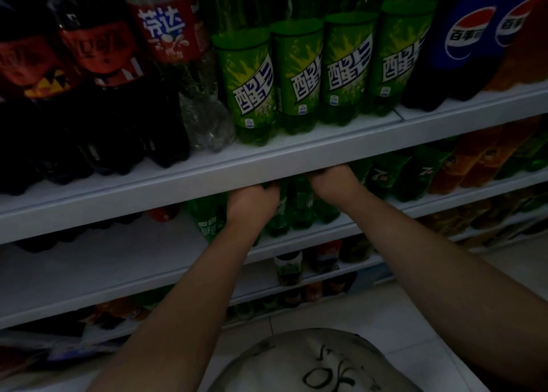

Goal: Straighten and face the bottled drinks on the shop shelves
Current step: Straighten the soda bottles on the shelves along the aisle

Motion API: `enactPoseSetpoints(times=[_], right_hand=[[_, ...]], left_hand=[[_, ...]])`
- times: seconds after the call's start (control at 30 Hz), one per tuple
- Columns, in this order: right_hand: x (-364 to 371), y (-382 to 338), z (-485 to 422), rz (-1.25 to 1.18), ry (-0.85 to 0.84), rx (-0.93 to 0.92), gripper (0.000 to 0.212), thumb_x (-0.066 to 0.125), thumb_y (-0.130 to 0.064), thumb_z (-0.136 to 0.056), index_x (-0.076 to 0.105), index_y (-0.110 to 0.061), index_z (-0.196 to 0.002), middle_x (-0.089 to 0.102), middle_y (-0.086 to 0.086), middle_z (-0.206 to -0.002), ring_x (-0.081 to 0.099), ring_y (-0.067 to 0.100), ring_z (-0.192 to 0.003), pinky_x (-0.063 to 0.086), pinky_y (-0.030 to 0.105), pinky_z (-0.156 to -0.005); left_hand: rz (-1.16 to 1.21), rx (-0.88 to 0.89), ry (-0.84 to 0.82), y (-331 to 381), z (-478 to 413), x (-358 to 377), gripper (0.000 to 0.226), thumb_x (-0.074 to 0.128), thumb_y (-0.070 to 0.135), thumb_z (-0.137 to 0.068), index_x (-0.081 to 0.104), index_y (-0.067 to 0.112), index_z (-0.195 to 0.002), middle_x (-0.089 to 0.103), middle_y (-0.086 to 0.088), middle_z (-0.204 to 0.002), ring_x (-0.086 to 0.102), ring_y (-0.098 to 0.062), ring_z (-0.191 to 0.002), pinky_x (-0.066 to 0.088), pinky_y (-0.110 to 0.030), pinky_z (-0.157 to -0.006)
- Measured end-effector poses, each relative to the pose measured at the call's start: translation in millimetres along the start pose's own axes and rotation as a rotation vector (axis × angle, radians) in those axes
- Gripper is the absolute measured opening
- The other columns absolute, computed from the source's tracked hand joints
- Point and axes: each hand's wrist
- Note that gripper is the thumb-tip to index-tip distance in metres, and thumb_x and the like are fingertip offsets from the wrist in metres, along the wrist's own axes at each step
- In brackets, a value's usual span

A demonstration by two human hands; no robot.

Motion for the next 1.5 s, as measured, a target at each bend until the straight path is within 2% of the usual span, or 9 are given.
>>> enactPoseSetpoints(times=[0.1,0.23,0.37,0.57,0.77,0.97,1.17,1.3,1.5], right_hand=[[12,-4,10,-0.1,0.15,-0.065,0.045,0.076,-0.014,-0.078,0.06,-0.001,-0.118,0.063,0.014,-0.117,0.055,0.022,-0.113,0.041,0.029,-0.1],[14,-1,4,-0.046,0.125,-0.035,0.039,0.073,-0.016,-0.081,0.062,-0.004,-0.116,0.064,0.014,-0.116,0.055,0.028,-0.114,0.042,0.035,-0.101],[-3,-1,2,-0.303,-0.026,-0.044,0.048,0.075,-0.012,-0.078,0.053,-0.026,-0.118,0.058,-0.011,-0.112,0.05,0.01,-0.113,0.036,0.004,-0.091],[18,6,11,-0.163,0.243,-0.098,0.048,0.082,-0.022,-0.072,0.063,-0.006,-0.112,0.066,0.01,-0.109,0.058,0.019,-0.106,0.043,0.023,-0.091],[11,9,2,-0.154,0.038,-0.058,0.04,0.065,-0.009,-0.085,0.056,-0.003,-0.124,0.06,0.014,-0.122,0.051,0.027,-0.12,0.037,0.035,-0.107],[27,6,10,-0.145,0.129,-0.086,0.053,0.081,-0.033,-0.072,0.061,-0.012,-0.116,0.063,-0.004,-0.108,0.053,0.004,-0.104,0.035,0.002,-0.082],[20,1,7,-0.228,0.132,-0.054,0.046,0.075,-0.014,-0.079,0.058,-0.005,-0.121,0.061,0.01,-0.12,0.052,0.022,-0.118,0.037,0.028,-0.104],[13,2,6,-0.32,0.079,-0.05,0.047,0.071,-0.006,-0.082,0.054,-0.008,-0.125,0.058,0.007,-0.124,0.049,0.018,-0.121,0.034,0.027,-0.107],[17,5,4,-0.319,0.068,-0.038,0.045,0.069,-0.006,-0.082,0.055,-0.012,-0.124,0.057,-0.002,-0.117,0.048,0.017,-0.121,0.034,0.028,-0.106]], left_hand=[[-0.037,-0.05,-0.076,-8,-4,-1,0.027,0.051,0.022,-0.097,0.067,0.0,-0.099,0.068,-0.014,-0.101,0.059,-0.027,-0.101,0.03,-0.012,-0.081],[0.039,-0.168,-0.206,-11,-5,-4,0.037,0.045,0.032,-0.097,0.067,0.003,-0.106,0.069,-0.013,-0.103,0.064,-0.029,-0.098,0.049,-0.037,-0.09],[0.222,-0.2,-0.156,-12,-5,-3,0.027,0.053,0.025,-0.094,0.064,0.0,-0.1,0.069,-0.017,-0.094,0.066,-0.032,-0.088,0.053,-0.043,-0.085],[0.18,-0.135,-0.078,-12,5,-4,0.029,0.059,0.024,-0.091,0.064,-0.002,-0.102,0.068,-0.017,-0.095,0.065,-0.028,-0.093,0.05,-0.037,-0.089],[0.122,0.008,0.092,-24,34,-5,0.012,0.06,0.015,-0.089,0.063,0.004,-0.095,0.063,-0.008,-0.074,0.063,-0.022,-0.064,0.046,-0.021,-0.058],[0.342,-0.026,0.003,-44,62,2,0.042,0.051,0.02,-0.094,0.049,0.022,-0.136,0.055,0.032,-0.09,0.068,-0.006,-0.072,0.058,-0.032,-0.074],[0.386,-0.141,-0.02,-61,76,3,0.039,0.053,0.019,-0.093,0.054,0.023,-0.131,0.057,0.03,-0.089,0.069,-0.004,-0.071,0.058,-0.026,-0.069],[0.447,-0.198,-0.034,-68,76,4,0.035,0.052,0.014,-0.093,0.054,0.033,-0.122,0.058,0.028,-0.107,0.068,-0.004,-0.075,0.056,-0.023,-0.07],[0.443,-0.335,-0.03,-83,80,11,0.026,0.054,0.015,-0.091,0.06,0.029,-0.113,0.065,0.019,-0.093,0.067,-0.005,-0.072,0.056,-0.024,-0.069]])
Point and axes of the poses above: each hand's wrist, its own z-axis away from the middle knuckle, its own x-axis out of the palm, y = z × x
